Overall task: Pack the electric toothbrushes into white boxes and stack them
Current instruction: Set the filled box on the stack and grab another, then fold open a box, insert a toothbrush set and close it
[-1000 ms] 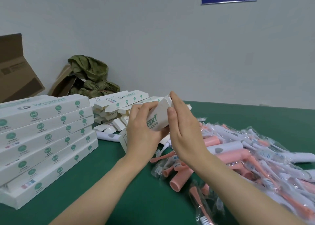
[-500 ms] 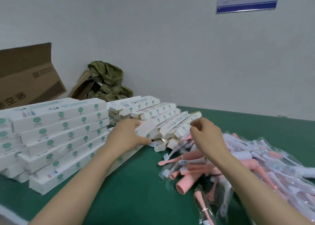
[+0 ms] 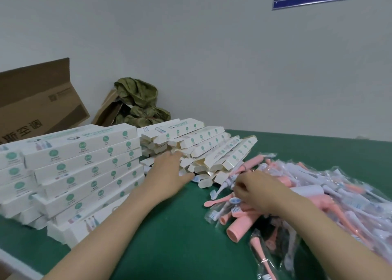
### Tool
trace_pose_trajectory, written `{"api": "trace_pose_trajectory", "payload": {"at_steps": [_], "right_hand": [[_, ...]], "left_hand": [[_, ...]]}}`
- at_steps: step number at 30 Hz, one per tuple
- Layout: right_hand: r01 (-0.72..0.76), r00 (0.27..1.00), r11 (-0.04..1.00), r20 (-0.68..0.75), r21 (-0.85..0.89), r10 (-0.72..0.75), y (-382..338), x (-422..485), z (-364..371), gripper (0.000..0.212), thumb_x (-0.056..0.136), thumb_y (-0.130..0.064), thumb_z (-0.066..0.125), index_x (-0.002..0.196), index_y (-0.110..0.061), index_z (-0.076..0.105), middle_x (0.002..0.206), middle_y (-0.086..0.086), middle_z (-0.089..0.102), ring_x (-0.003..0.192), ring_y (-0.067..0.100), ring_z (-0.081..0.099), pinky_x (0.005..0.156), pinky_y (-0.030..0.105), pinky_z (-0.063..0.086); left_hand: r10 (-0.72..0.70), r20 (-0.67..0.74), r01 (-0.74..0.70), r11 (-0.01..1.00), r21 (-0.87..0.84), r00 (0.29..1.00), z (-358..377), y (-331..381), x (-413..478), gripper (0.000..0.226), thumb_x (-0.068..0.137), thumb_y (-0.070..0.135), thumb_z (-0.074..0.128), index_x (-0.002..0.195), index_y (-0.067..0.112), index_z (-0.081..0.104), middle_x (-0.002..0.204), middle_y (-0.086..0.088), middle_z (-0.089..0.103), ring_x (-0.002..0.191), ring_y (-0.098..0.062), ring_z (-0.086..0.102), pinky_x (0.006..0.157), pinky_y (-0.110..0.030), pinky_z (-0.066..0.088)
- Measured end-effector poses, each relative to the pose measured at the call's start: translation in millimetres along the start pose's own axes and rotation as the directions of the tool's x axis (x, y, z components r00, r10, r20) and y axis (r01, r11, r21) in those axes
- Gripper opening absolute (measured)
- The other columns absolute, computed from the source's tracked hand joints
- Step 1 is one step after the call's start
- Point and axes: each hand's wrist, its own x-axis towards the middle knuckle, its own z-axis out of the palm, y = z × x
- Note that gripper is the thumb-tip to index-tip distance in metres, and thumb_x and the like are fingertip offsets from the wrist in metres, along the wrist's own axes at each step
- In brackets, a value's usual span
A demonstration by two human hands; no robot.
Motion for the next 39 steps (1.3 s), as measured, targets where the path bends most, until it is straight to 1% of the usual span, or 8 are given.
{"api": "trace_pose_trajectory", "payload": {"at_steps": [8, 13, 16, 18, 21, 27, 36, 39], "right_hand": [[-0.015, 0.998, 0.991, -0.053, 0.130, 0.022, 3.4, -5.6, -0.1, 0.025, 0.090, -0.023, 0.043, 0.083, -0.007, 0.061, 0.084, 0.008, 0.065, 0.072, 0.022, 0.057, 0.073, 0.039, 0.051], [-0.023, 0.957, 0.918, -0.258, 0.397, 0.135, 12.5, -0.4, -16.6, 0.025, 0.095, -0.023, 0.045, 0.084, -0.011, 0.065, 0.076, 0.000, 0.068, 0.065, 0.016, 0.058, 0.064, 0.023, 0.048], [-0.071, 0.925, 0.255, -0.032, 0.964, 0.380, 16.9, 3.8, -34.0, 0.039, 0.093, -0.043, 0.053, 0.095, -0.005, 0.063, 0.068, 0.001, 0.070, 0.065, 0.017, 0.064, 0.069, 0.025, 0.055], [-0.109, 0.941, -0.162, 0.154, 0.981, 0.302, 17.8, 2.6, -42.1, 0.052, 0.088, -0.049, 0.057, 0.107, 0.000, 0.056, 0.079, 0.011, 0.073, 0.071, 0.024, 0.070, 0.068, 0.031, 0.058], [-0.033, 0.948, -0.368, 0.146, 0.929, 0.282, 12.9, 1.4, -41.5, 0.030, 0.091, -0.028, 0.060, 0.103, 0.000, 0.060, 0.076, 0.011, 0.073, 0.064, 0.019, 0.068, 0.058, 0.026, 0.057], [0.125, 0.919, -0.556, 0.116, 0.822, 0.377, 6.0, -0.8, -33.3, 0.010, 0.093, 0.002, 0.048, 0.089, -0.001, 0.057, 0.066, 0.011, 0.068, 0.062, 0.017, 0.059, 0.057, 0.023, 0.058], [0.060, 0.920, -0.500, 0.146, 0.864, 0.363, -0.4, -2.5, -33.6, 0.009, 0.092, -0.004, 0.057, 0.087, 0.002, 0.061, 0.068, 0.012, 0.069, 0.055, 0.016, 0.065, 0.059, 0.022, 0.058], [0.062, 0.820, -0.079, -0.006, 0.995, 0.572, 4.9, -2.4, -36.1, 0.020, 0.086, -0.021, 0.068, 0.083, -0.007, 0.055, 0.070, 0.000, 0.060, 0.067, 0.019, 0.056, 0.083, 0.033, 0.054]], "left_hand": [[0.079, 0.063, -0.077, 0.997, -0.033, 0.995, 31.4, 64.4, 36.5, 0.039, 0.088, 0.032, 0.059, 0.120, 0.014, 0.049, 0.122, -0.007, 0.051, 0.113, -0.025, 0.048, 0.081, -0.033, 0.041], [0.159, -0.318, -0.236, 0.946, -0.222, 0.935, -7.8, 60.5, 36.9, 0.028, 0.082, 0.019, 0.065, 0.109, 0.021, 0.064, 0.111, 0.008, 0.063, 0.101, -0.010, 0.056, 0.080, -0.020, 0.041], [0.347, -0.453, -0.510, 0.804, -0.307, 0.821, -41.1, 65.1, 20.2, 0.032, 0.074, 0.012, 0.073, 0.100, 0.029, 0.064, 0.096, 0.018, 0.065, 0.087, 0.000, 0.055, 0.075, -0.003, 0.037], [0.476, -0.453, -0.630, 0.718, -0.296, 0.754, -45.9, 65.5, 4.5, 0.034, 0.070, 0.009, 0.078, 0.097, 0.027, 0.066, 0.095, 0.019, 0.064, 0.086, 0.003, 0.055, 0.077, -0.002, 0.038], [0.578, -0.458, -0.716, 0.663, -0.219, 0.675, -30.5, 65.4, -10.3, 0.033, 0.069, 0.008, 0.078, 0.098, 0.020, 0.068, 0.098, 0.010, 0.066, 0.094, 0.002, 0.053, 0.086, -0.009, 0.038], [0.323, -0.420, -0.516, 0.685, -0.515, 0.848, -11.8, 63.7, -1.9, 0.068, 0.073, 0.013, 0.076, 0.118, 0.050, 0.042, 0.122, 0.021, 0.043, 0.117, 0.007, 0.042, 0.098, -0.008, 0.035], [0.202, -0.387, -0.408, 0.702, -0.583, 0.900, -5.2, 66.8, 13.0, 0.048, 0.066, 0.034, 0.082, 0.104, 0.045, 0.054, 0.107, 0.024, 0.053, 0.084, 0.009, 0.051, 0.066, -0.004, 0.037], [0.002, -0.359, -0.280, 0.631, -0.724, 0.933, -20.4, 69.1, 27.2, 0.029, 0.071, 0.041, 0.077, 0.095, 0.035, 0.060, 0.094, 0.015, 0.062, 0.084, -0.003, 0.060, 0.065, -0.021, 0.044]]}}
